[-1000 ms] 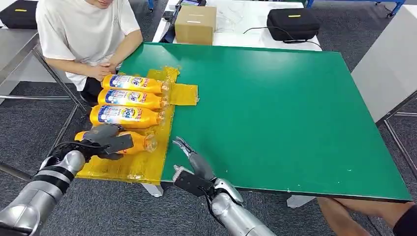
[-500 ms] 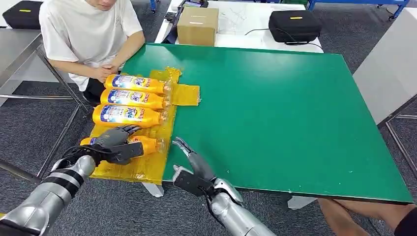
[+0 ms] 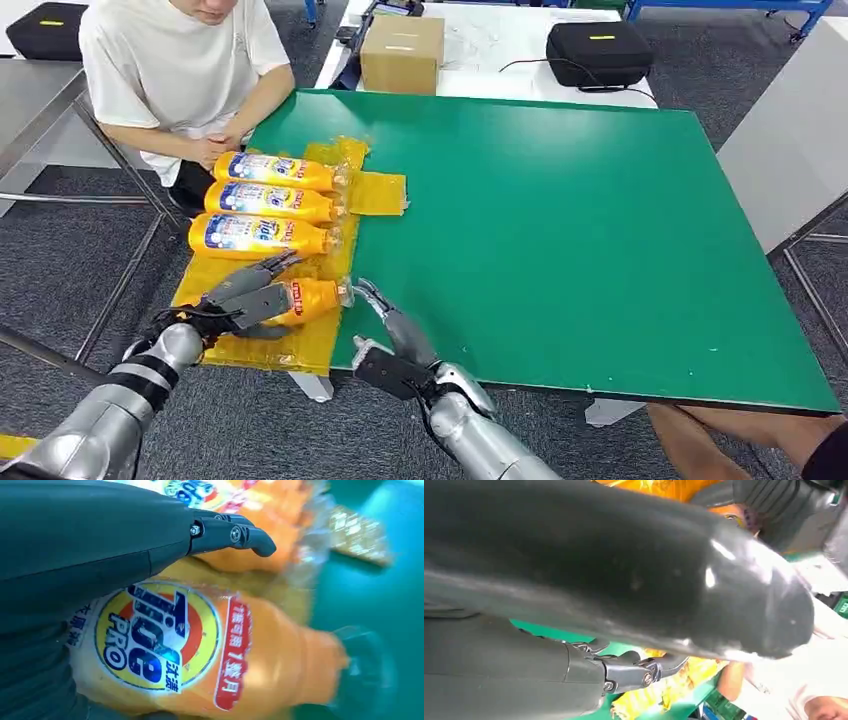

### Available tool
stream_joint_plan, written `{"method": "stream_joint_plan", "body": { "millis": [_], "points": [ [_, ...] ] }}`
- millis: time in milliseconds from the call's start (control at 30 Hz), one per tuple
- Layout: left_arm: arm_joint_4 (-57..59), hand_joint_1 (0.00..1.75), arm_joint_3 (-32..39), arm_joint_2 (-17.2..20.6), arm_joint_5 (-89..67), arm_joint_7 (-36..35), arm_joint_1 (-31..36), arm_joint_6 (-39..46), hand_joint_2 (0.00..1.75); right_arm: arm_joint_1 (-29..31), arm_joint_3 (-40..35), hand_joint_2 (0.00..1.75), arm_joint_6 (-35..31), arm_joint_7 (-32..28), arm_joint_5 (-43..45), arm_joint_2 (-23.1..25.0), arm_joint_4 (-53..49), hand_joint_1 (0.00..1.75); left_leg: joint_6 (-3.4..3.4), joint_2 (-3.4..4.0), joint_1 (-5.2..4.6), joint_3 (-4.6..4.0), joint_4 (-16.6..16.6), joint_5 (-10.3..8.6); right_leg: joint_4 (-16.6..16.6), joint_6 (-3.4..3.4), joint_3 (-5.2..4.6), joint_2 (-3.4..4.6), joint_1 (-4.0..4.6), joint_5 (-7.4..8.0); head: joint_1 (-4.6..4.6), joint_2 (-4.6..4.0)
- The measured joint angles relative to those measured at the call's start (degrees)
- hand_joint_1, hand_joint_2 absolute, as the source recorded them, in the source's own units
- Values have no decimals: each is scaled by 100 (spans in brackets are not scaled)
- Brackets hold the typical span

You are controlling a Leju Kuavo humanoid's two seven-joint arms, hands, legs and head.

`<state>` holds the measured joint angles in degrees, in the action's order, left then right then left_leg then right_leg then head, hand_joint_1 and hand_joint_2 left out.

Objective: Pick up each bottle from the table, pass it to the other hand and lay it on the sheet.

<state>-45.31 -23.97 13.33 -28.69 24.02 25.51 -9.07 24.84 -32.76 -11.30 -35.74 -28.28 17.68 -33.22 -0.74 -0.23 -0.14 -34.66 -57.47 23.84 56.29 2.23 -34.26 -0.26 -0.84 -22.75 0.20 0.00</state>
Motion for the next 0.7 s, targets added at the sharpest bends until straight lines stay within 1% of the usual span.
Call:
{"method": "stream_joint_plan", "body": {
  "millis": [100,200,333,500,700],
  "points": [
    [-453,0,237,-161,192,213,-309,137,175,-1,2,0,-13,0,9,-2,4,0,0,0,0,-10,-2,0,-1,0,-11,0,1,1,2,0],
    [-971,0,511,-427,358,301,-633,343,175,-7,0,0,-22,11,-4,-2,4,0,-2,5,0,-34,-4,-2,-1,3,-35,2,1,4,4,0],
    [-1446,0,815,-690,500,312,-822,446,175,-19,0,0,-22,74,-39,-2,2,0,-2,5,0,-48,-5,-2,0,3,-52,3,2,7,0,0],
    [-1801,0,1021,-822,588,336,-950,345,175,-48,0,0,-22,116,-52,-4,-4,0,-1,5,6,-62,-4,-2,1,2,-67,3,6,6,0,0],
    [-1973,0,1101,-881,592,369,-1027,299,175,-53,2,0,-22,122,-57,-11,-7,0,0,6,6,-69,-4,-1,0,1,-74,3,6,5,2,0]
  ]
}}
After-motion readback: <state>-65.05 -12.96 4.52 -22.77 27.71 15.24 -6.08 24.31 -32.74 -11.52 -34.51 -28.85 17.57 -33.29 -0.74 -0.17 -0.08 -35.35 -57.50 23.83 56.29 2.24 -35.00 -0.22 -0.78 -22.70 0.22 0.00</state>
